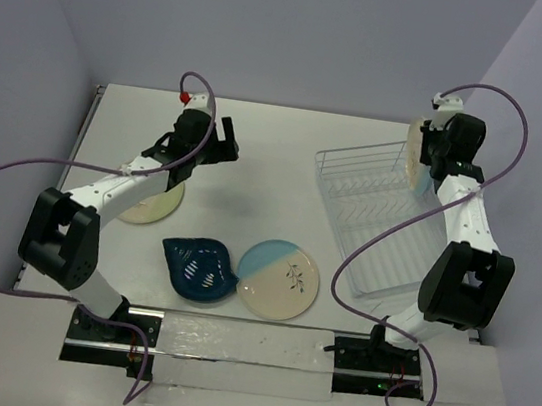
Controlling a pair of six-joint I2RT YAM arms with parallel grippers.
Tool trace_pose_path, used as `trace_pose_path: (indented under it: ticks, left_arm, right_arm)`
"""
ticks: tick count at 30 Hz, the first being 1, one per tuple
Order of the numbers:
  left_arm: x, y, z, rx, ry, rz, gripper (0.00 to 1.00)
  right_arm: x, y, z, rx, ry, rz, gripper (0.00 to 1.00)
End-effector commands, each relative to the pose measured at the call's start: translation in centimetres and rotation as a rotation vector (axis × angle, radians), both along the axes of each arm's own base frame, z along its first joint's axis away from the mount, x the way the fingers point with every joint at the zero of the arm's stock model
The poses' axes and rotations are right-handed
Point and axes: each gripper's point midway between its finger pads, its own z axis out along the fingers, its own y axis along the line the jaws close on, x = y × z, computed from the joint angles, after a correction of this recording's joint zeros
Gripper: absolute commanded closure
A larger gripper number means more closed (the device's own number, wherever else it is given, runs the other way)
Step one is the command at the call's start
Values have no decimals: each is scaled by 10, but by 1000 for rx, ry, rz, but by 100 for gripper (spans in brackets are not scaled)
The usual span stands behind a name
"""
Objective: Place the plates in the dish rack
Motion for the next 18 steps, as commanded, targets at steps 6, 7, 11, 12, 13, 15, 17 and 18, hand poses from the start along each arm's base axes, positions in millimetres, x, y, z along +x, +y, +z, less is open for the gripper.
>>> trace_pose_path:
  ticks: [6,7,11,12,13,15,17,18]
  left_arm:
    - [14,1,12,-10,-11,41,1]
    - [14,1,11,-9,-10,45,1]
    - [17,0,9,-10,-1,53,1]
    - [17,0,9,-10,-2,54,1]
    - [18,-1,9,-11,-3,55,1]
    - [19,-1,8,-11,-2,57,1]
    - [19,-1,8,-9,3,59,1]
    - [19,-1,9,-11,-1,58,1]
  right_arm:
    - [-11,-22,-23,52,-14,63,98]
    - [-15,-16,-27,30,-10,113,98]
    - [-24,-9,-38,-39,4,200,97]
    - [-23,-13,-36,-47,3,183,97]
    - [-22,-16,-34,-54,2,166,98]
    - [-17,-17,-25,-55,-19,166,99]
    - [-18,-15,-21,-53,-28,173,100]
    - [-20,-14,-22,-58,-28,173,100]
